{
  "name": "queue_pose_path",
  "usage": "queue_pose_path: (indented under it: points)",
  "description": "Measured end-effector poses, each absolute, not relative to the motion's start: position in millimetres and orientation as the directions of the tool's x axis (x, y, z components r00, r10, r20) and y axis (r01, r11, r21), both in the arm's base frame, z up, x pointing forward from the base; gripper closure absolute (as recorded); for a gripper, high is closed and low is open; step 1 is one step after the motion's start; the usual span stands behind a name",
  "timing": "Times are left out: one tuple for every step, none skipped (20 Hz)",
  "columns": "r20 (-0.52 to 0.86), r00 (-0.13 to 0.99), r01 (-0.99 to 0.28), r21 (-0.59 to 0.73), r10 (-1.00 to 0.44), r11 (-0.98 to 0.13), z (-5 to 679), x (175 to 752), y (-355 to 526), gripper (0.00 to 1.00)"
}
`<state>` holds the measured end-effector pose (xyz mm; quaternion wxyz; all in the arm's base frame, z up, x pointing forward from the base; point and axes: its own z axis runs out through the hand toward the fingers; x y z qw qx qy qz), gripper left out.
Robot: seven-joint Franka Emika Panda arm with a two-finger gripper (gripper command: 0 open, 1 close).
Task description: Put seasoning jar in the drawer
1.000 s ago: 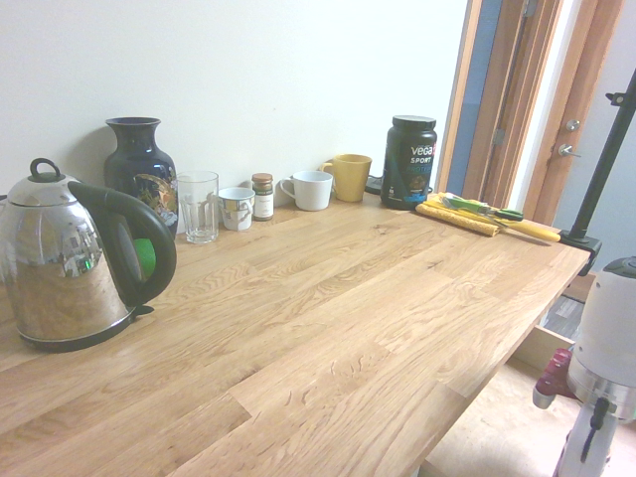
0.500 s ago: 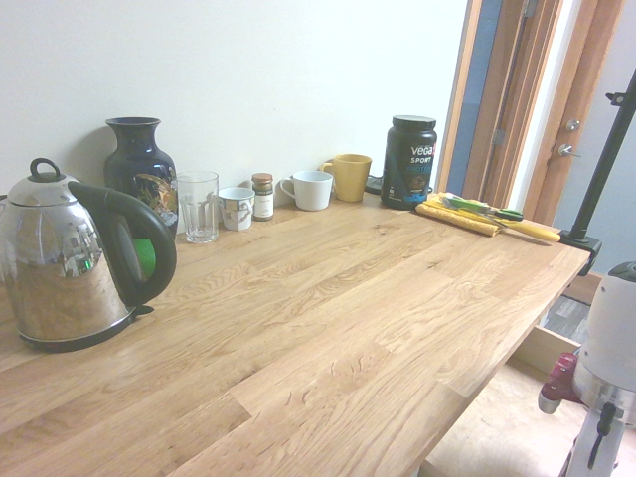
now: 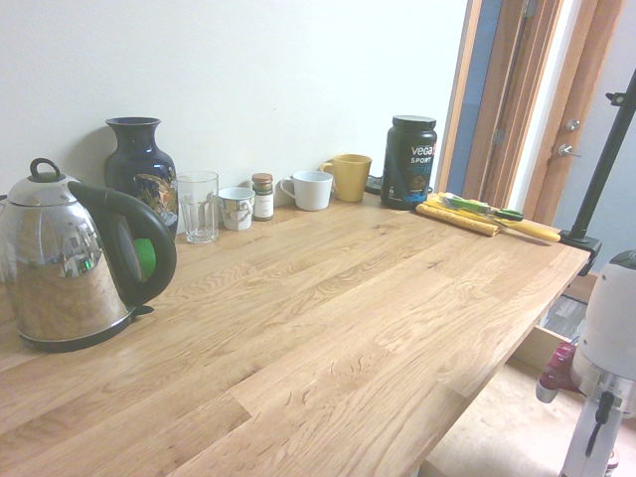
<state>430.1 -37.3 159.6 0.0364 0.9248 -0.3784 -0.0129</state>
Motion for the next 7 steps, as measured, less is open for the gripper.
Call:
queue_pose_path:
  points:
    - [0.004,0.712,-0.7,0.077,-0.702,-0.71,162.7,430.8,-38.4,0.0]
    - [0.006,0.713,-0.7,0.075,-0.701,-0.71,166.1,431.7,-38.6,0.0]
    - [0.008,0.714,-0.698,0.074,-0.7,-0.712,170.3,432.6,-38.4,0.0]
    - [0.01,0.716,-0.697,0.072,-0.698,-0.714,174.9,433.7,-38.1,0.0]
    - [0.012,0.718,-0.695,0.07,-0.696,-0.716,180.3,435.0,-37.3,0.0]
    - [0.013,0.72,-0.693,0.068,-0.693,-0.718,185.8,436.4,-35.9,0.0]
    - [0.013,0.723,-0.69,0.067,-0.691,-0.721,192.1,438.3,-34.0,0.0]
